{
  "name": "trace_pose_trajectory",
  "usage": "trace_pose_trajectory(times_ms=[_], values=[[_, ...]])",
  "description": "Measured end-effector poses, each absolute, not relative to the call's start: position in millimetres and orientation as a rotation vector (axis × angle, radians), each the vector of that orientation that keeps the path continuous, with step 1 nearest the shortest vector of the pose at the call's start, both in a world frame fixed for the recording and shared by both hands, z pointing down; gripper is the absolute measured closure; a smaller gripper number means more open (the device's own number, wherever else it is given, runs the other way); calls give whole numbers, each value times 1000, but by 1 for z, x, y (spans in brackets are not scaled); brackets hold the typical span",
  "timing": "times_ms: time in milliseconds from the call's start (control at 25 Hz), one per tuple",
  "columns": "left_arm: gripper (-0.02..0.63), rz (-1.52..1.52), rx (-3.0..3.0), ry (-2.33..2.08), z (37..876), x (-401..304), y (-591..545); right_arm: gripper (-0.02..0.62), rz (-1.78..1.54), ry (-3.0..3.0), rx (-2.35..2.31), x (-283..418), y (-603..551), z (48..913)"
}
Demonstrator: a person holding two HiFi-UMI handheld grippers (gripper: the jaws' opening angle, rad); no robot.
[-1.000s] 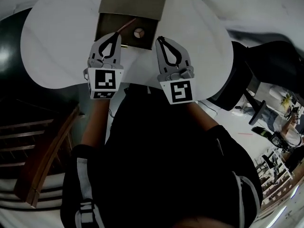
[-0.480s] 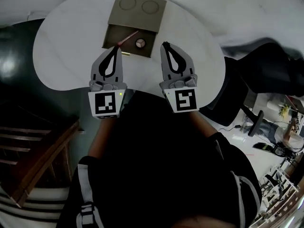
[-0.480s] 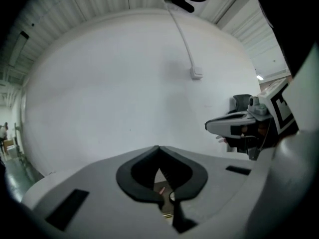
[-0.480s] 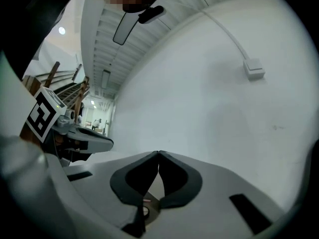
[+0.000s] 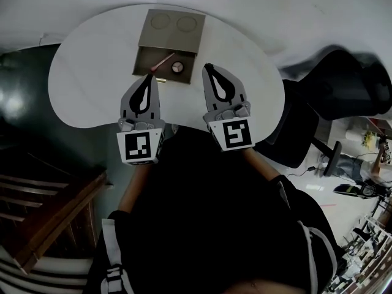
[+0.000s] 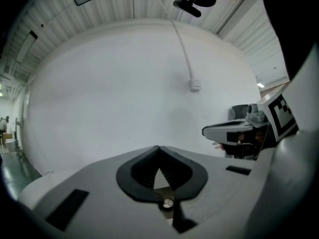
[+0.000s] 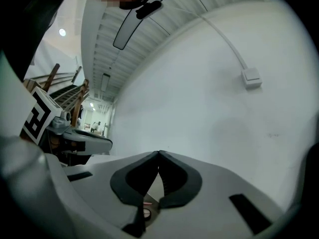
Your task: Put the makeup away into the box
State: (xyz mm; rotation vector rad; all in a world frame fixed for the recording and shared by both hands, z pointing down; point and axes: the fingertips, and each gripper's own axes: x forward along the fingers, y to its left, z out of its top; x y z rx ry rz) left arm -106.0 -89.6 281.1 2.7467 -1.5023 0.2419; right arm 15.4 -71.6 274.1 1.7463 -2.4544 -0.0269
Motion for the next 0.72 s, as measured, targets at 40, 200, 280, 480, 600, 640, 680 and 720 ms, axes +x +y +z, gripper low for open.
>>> trace_pose_trajectory(times_ms=[40,200,280,480,600,640,680,720], values=[[598,237,2748,-1502,280,-105,-89,574,-30,-2451,1751,16,-71,273],[598,232,2754,-1491,277,-104,-84,574,-27,-2435,1768,18,-66,272],[598,246,2759,-1484,278,-104,-81,574,-32,-2428,1772,17,-64,272],[598,225,2786,-1462,281,-99,-81,574,-50,-2404,1794,18,-62,275],[598,223,2788,-1437,284,-98,-79,574,-50,-2393,1804,15,-61,277],[598,224,2793,-1433,285,-98,-79,574,-50,-2394,1806,13,-60,278],[598,227,2799,-1431,284,-98,-78,574,-48,-2394,1808,12,-59,279],[598,233,2803,-1430,284,-99,-78,574,-44,-2392,1810,11,-58,280]])
